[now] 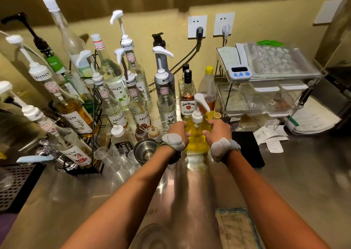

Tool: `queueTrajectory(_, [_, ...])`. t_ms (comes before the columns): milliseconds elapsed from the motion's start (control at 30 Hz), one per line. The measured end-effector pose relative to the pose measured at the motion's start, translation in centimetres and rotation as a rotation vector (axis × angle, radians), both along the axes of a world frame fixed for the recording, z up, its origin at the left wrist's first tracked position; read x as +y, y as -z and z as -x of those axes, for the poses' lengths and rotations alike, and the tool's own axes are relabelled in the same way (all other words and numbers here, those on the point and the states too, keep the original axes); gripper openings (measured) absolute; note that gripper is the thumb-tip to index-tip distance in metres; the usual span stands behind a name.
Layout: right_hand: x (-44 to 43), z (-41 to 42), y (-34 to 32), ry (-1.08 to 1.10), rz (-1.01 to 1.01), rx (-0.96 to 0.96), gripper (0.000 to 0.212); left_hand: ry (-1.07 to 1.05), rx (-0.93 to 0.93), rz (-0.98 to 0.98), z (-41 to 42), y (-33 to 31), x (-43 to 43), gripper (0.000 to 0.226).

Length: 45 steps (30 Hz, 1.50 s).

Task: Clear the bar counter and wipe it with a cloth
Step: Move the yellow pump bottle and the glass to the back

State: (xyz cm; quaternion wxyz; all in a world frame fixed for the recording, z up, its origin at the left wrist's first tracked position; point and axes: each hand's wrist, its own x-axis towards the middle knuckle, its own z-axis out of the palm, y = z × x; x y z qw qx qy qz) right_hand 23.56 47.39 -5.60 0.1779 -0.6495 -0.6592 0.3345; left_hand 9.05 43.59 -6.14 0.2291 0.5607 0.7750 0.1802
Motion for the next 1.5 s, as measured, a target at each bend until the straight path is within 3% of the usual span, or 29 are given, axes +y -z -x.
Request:
queueTrajectory(167, [1.4,0.9,0.0,-0.003,-0.023,-0.032,0.05,-0.048,-0.001,0.002,0.6,0.2,1.6,0.045])
queueTrajectory(467, [3.5,1.9,0.0,-0.002,-0.027,-0.043,0.05,-0.037,0.023,-0.009,1.1,-0.1,3.8,0.022])
queueTrajectory(767, [5.3,3.2,0.1,0.058,-0.012,-0.053,0.05,-0.041,0.022,0.047,1.6,-0.7,5.5,0.03])
queueTrajectory(900, [5.9,3.6,0.2,0.12,0.013,0.022,0.039,-0.045,0.026,0.043,1.6,-0.7,5.8,0.029])
queueTrajectory(1033, [6.4,3.7,0.1,0.079,0.006,-0.015,0.051,-0.033,0.045,0.041,1.6,-0.9,6.3,0.029])
queueTrajectory(1267, [7.1,3.8,0.0,-0.025,0.001,-0.083,0.047,-0.04,0.056,0.04,1.7,-0.9,6.8,0.029])
queueTrajectory(1500, [6.8,3.7,0.2,0.112,0.022,0.055,0.051,-0.081,0.04,0.045,1.4,-1.0,6.5,0.037])
